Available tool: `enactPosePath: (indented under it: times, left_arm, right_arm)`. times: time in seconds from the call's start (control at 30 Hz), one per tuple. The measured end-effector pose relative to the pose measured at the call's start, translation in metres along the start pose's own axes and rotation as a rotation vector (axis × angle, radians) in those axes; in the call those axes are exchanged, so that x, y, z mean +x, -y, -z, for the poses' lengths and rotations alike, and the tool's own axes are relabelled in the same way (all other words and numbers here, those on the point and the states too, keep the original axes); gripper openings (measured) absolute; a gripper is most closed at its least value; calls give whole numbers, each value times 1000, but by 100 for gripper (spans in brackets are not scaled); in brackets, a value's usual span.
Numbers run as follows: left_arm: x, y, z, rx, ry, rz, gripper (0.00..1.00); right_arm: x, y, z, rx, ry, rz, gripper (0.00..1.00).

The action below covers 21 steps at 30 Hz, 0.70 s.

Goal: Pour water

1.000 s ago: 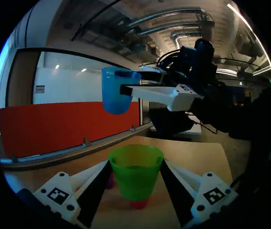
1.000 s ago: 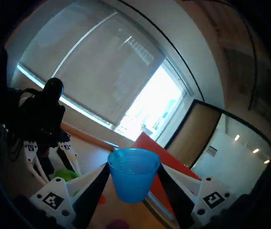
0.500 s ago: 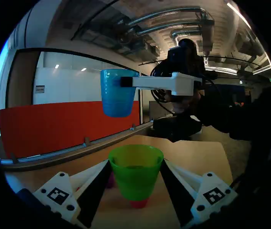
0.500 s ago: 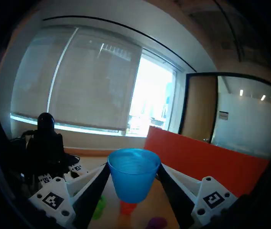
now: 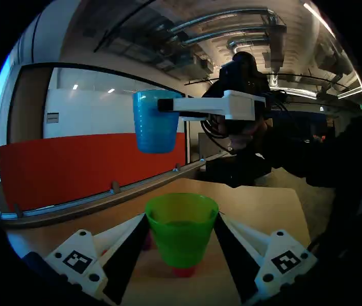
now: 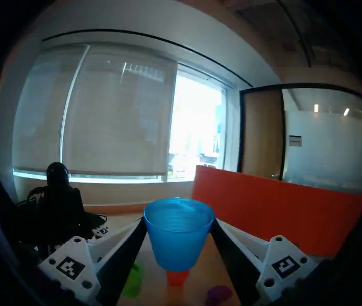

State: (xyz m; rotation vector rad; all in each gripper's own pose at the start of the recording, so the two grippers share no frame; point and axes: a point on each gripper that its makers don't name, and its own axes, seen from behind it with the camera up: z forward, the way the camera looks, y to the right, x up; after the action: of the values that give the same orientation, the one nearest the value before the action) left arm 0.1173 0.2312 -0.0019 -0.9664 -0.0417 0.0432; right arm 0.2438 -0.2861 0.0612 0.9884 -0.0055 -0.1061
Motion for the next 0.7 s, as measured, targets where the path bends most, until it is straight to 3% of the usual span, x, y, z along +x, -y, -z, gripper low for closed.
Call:
enactPosePath:
  times: [0.37, 0.7]
  left_arm:
    - [-1, 0, 1, -1, 18, 6, 85]
    - [-17, -2, 3, 0, 88, -14, 86]
  right_arm:
    - [-5, -1, 7, -9, 22, -7, 92]
    - [-22, -7, 20, -26, 60, -7, 92]
